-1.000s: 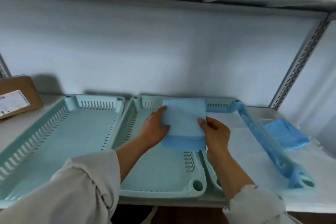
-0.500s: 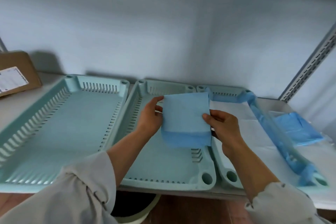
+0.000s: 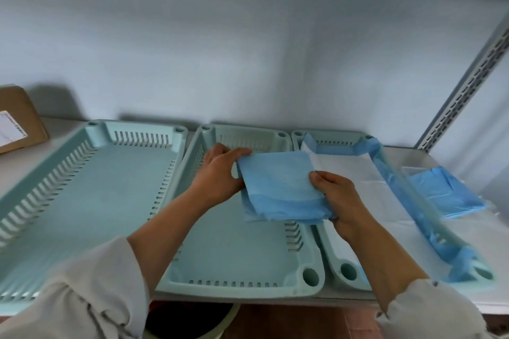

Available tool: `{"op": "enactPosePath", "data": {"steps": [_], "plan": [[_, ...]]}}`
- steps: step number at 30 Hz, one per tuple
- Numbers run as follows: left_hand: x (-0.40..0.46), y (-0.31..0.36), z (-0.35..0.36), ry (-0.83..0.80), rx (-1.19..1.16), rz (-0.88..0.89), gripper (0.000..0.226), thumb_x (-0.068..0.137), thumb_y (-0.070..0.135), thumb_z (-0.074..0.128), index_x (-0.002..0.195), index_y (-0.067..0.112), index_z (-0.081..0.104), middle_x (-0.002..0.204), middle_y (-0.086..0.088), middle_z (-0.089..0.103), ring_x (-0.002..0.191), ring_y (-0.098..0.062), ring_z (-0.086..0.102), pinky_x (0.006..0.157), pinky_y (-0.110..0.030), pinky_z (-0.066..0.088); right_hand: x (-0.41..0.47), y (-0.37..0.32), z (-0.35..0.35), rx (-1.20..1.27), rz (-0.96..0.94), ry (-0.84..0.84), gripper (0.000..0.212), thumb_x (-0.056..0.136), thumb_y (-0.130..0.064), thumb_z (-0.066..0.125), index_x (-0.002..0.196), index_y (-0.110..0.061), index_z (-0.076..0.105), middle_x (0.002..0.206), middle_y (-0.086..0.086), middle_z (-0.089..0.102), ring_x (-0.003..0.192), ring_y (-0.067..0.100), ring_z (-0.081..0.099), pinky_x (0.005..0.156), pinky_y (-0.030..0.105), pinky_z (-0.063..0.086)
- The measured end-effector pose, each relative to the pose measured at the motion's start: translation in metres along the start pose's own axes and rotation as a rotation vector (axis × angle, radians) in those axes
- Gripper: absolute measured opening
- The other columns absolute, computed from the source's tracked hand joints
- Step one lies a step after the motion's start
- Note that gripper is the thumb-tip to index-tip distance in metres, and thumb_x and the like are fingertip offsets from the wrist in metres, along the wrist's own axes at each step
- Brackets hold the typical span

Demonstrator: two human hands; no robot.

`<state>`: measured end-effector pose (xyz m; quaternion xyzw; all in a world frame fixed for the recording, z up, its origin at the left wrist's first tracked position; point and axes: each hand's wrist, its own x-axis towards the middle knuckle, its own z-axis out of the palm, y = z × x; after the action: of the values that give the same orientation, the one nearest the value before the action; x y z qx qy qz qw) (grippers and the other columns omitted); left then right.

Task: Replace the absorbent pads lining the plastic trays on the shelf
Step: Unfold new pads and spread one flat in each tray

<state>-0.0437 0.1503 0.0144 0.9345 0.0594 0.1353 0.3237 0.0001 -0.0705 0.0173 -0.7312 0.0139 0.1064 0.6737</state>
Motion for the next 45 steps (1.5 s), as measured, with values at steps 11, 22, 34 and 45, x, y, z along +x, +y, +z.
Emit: {"op": "enactPosePath", "data": {"steps": [11,22,34,45], "plan": [[-0.009,-0.003,-0.006,-0.004,-0.615,-0.426,0.014,0.097,0.025,0.049,0.099,0.013,0.056,0.076,-0.002,0.059,0.059,-0.012,0.06,0.047,-0.022,0.052,-0.007,-0.008,0.018,0.498,0.096,-0.129,0.038,0.092,-0.04,0.055,0.123,-0.018,0.052,0.113,0.008,0.06,0.098,0.022,0.062,0.073,0.035,0.055],[-0.018,0.023,0.013,-0.17,-1.203,-0.61,0.012,0.097,0.019,0.051,0.105,0.013,0.058,0.092,-0.009,0.067,0.08,-0.021,0.067,0.059,-0.029,0.06,-0.025,0.01,0.054,-0.254,-0.099,-0.395,0.063,0.082,-0.054,0.061,0.139,-0.035,0.041,0.134,-0.008,0.054,0.116,0.01,0.055,0.09,0.031,0.052],[-0.02,0.035,0.014,-0.198,-1.075,-0.427,0.021,0.09,0.002,0.058,0.111,0.007,0.059,0.095,-0.006,0.067,0.084,-0.019,0.066,0.074,-0.03,0.06,-0.008,0.018,0.05,0.08,-0.011,-0.082,0.045,0.088,0.006,0.044,0.126,-0.016,0.055,0.115,0.013,0.063,0.096,0.026,0.063,0.066,0.031,0.055],[-0.001,0.014,-0.024,0.05,-1.264,-0.565,0.014,0.093,0.009,0.056,0.106,0.008,0.058,0.085,-0.006,0.061,0.072,-0.015,0.058,0.063,-0.025,0.054,-0.012,0.027,0.041,-0.905,-0.243,-0.219,0.052,0.093,-0.038,0.055,0.142,-0.033,0.038,0.159,-0.002,0.016,0.145,0.015,0.019,0.116,0.034,0.023]]}}
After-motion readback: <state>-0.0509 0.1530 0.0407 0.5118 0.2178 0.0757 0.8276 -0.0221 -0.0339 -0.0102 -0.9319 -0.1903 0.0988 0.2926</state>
